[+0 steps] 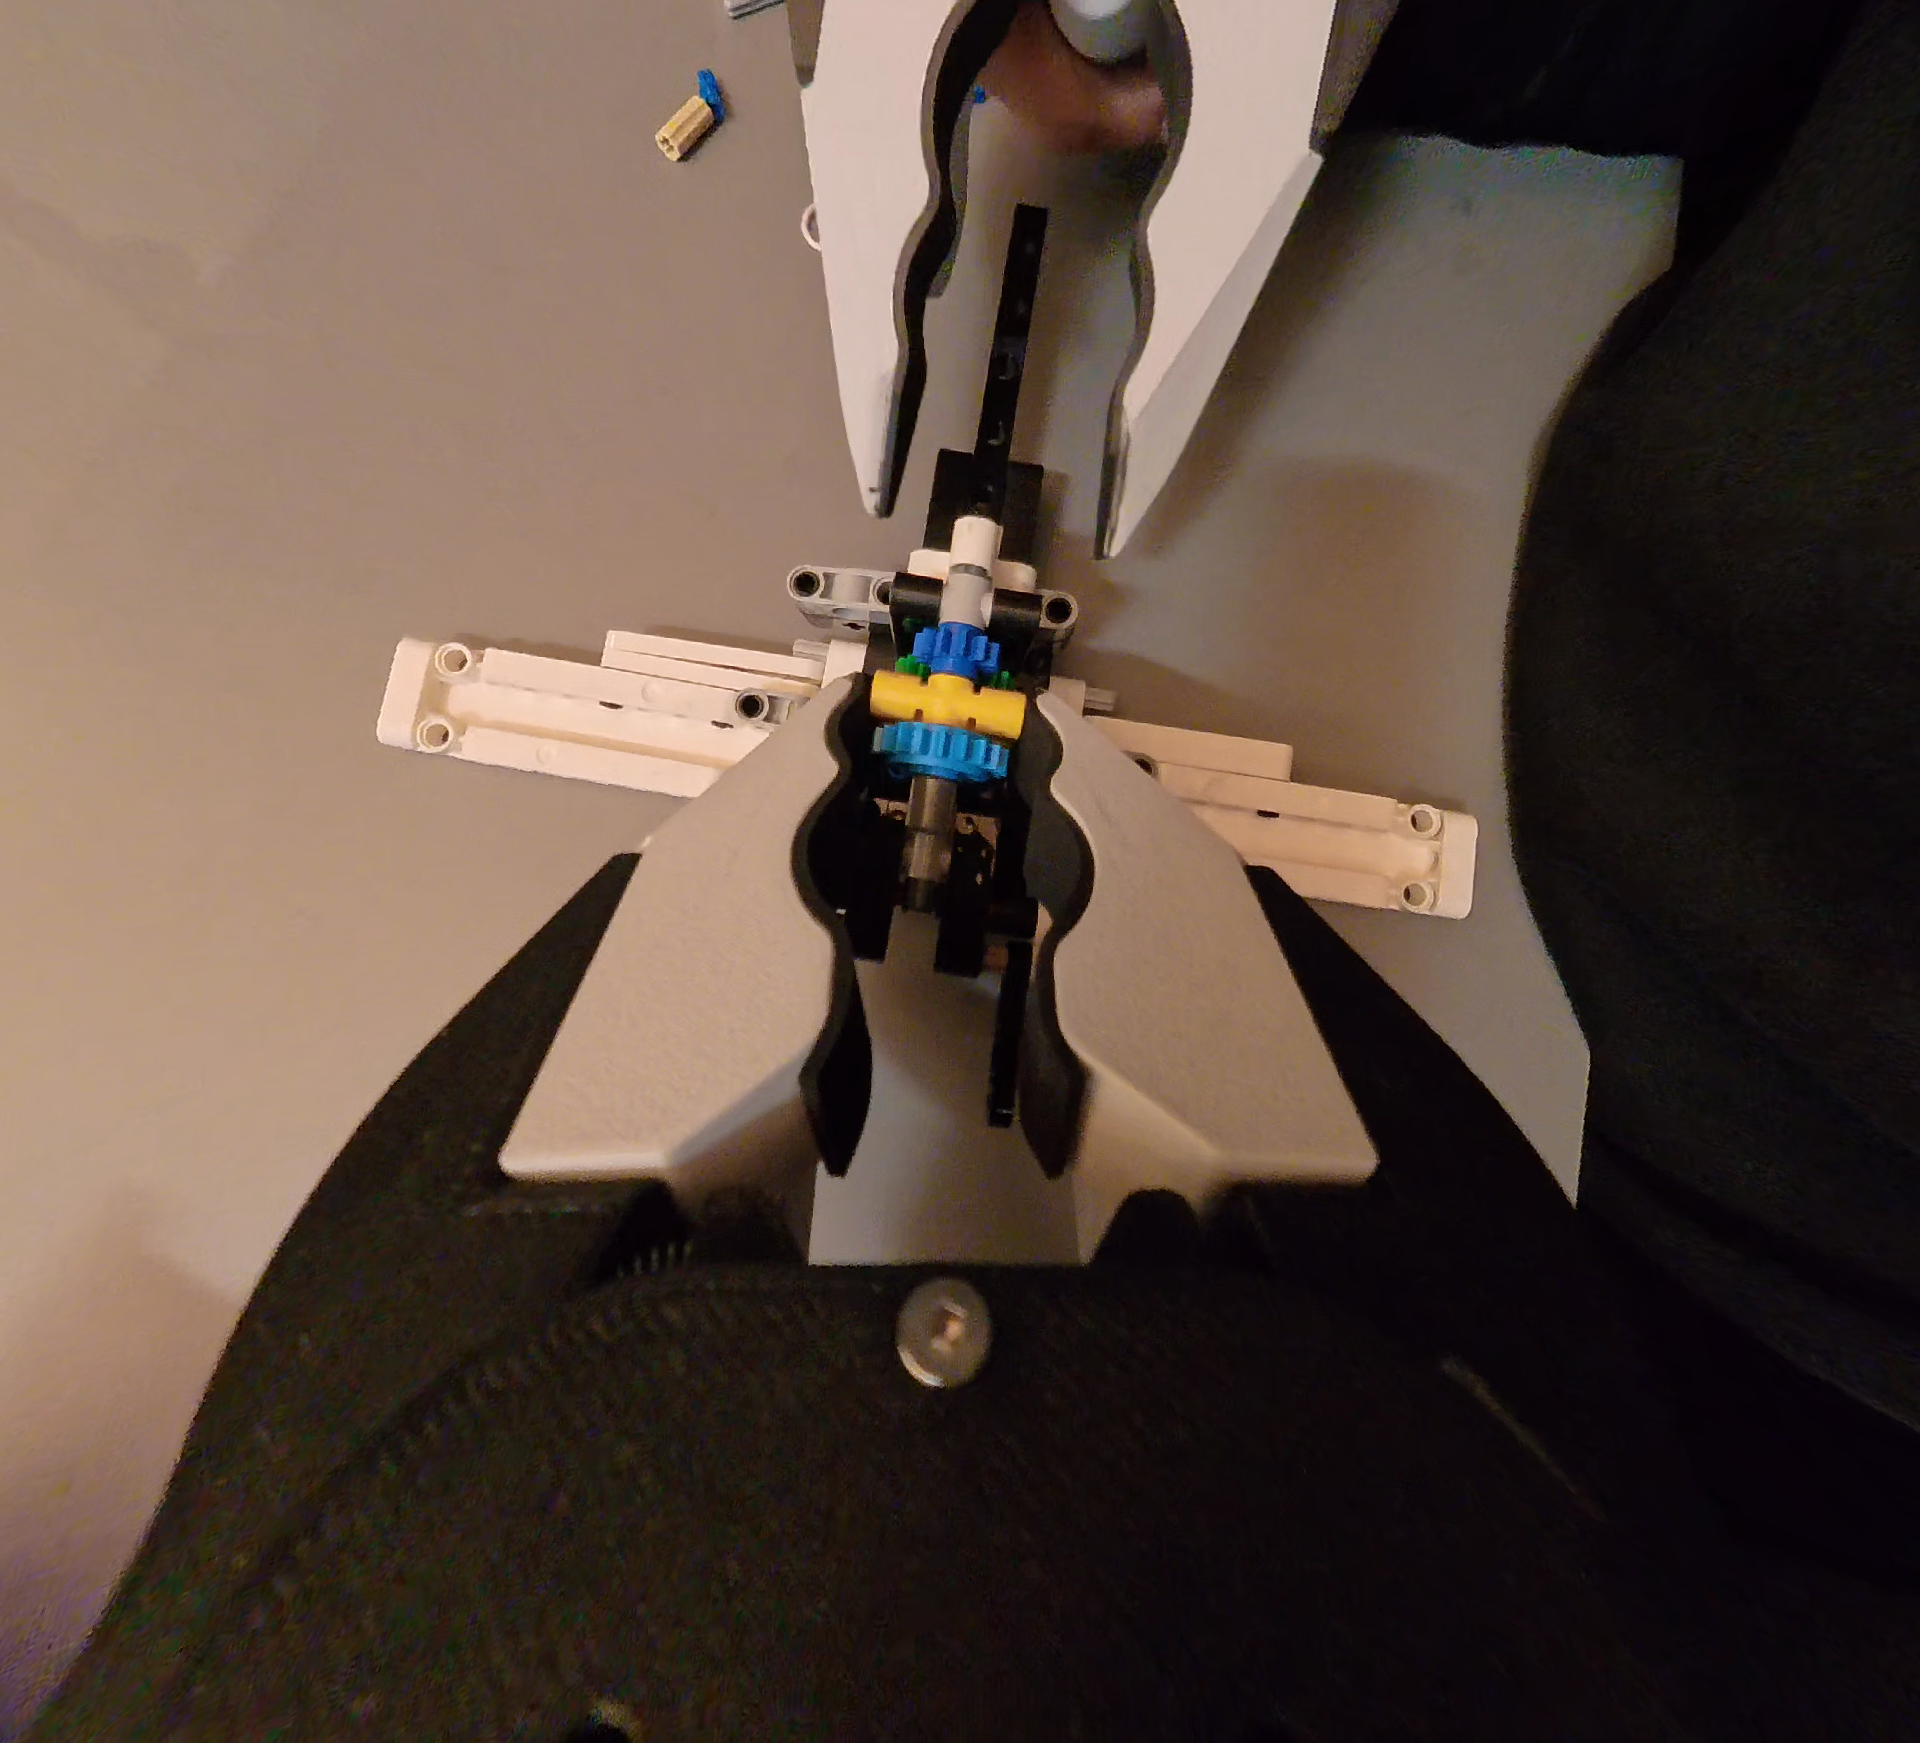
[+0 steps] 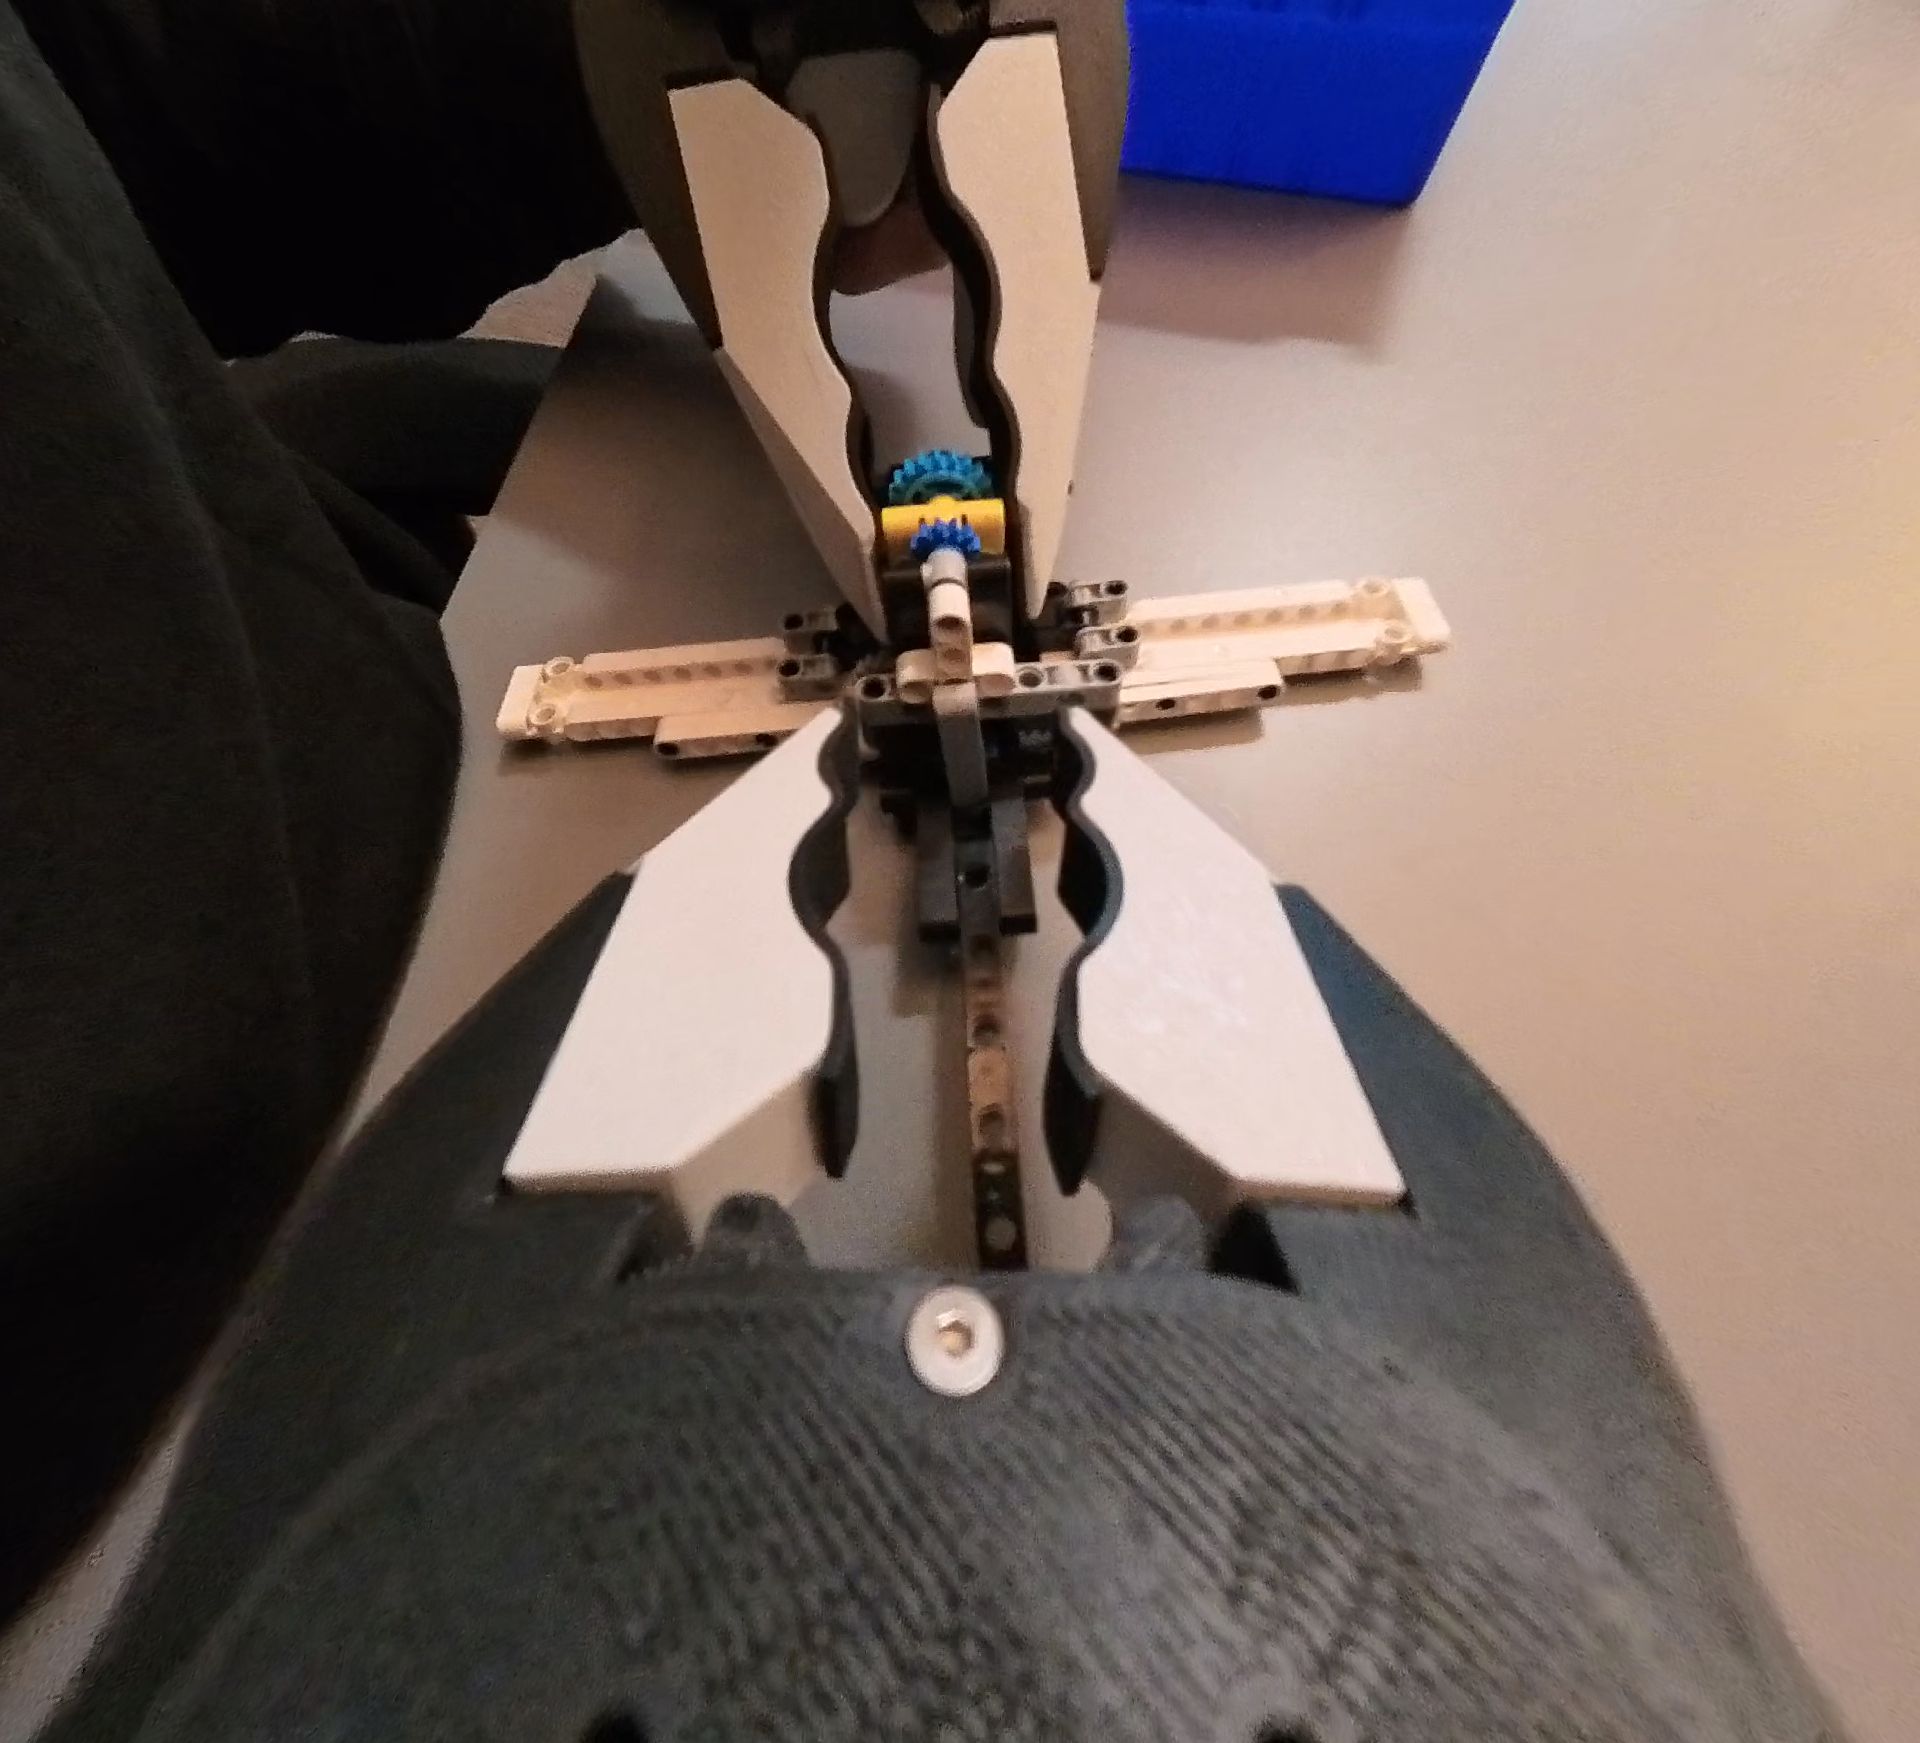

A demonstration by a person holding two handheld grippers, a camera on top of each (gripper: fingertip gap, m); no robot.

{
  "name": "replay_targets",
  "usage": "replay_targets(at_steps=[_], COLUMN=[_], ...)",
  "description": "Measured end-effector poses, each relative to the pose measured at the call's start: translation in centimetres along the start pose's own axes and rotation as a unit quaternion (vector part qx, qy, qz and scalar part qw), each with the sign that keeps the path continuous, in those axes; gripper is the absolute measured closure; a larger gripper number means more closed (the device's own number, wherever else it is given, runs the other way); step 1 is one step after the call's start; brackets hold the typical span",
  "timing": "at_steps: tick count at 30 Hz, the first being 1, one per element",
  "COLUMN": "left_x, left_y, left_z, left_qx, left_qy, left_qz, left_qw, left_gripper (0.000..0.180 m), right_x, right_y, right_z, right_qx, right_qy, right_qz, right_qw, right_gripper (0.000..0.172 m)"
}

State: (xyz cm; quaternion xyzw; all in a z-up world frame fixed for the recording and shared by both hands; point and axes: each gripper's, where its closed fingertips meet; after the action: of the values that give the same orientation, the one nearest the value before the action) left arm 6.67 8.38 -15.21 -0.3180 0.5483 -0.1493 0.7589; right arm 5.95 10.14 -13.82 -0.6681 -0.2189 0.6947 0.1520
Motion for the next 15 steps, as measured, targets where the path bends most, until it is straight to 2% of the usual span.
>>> replay_targets(at_steps=[5,11,15], left_x=[0.02,0.01,0.05], left_y=[-0.01,0.04,0.03], left_z=[0.05,0.14,0.13], left_qx=[-0.001,0.000,-0.001], left_qy=[0.002,0.006,0.007], left_qz=[-0.005,-0.010,-0.013], left_qw=[1.000,1.000,1.000], left_gripper=[0.154,0.154,0.154], right_x=[-0.19,-0.40,-0.34], right_y=[0.45,0.94,0.96], right_z=[-0.47,-0.28,-0.30], right_qx=[-0.005,-0.011,-0.027], right_qy=[-0.011,-0.040,-0.047], right_qz=[-0.004,-0.020,-0.031], right_qw=[1.000,0.999,0.998], right_gripper=[0.133,0.149,0.150])
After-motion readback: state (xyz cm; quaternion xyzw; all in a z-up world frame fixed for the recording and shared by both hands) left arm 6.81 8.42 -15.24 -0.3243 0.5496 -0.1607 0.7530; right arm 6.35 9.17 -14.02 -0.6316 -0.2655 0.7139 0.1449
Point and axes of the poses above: each gripper's, where its closed fingertips meet, y out along the fingers, x out of its underside, z = x × y across the jaws, and after that the axes turned 11 degrees about x, right-handed
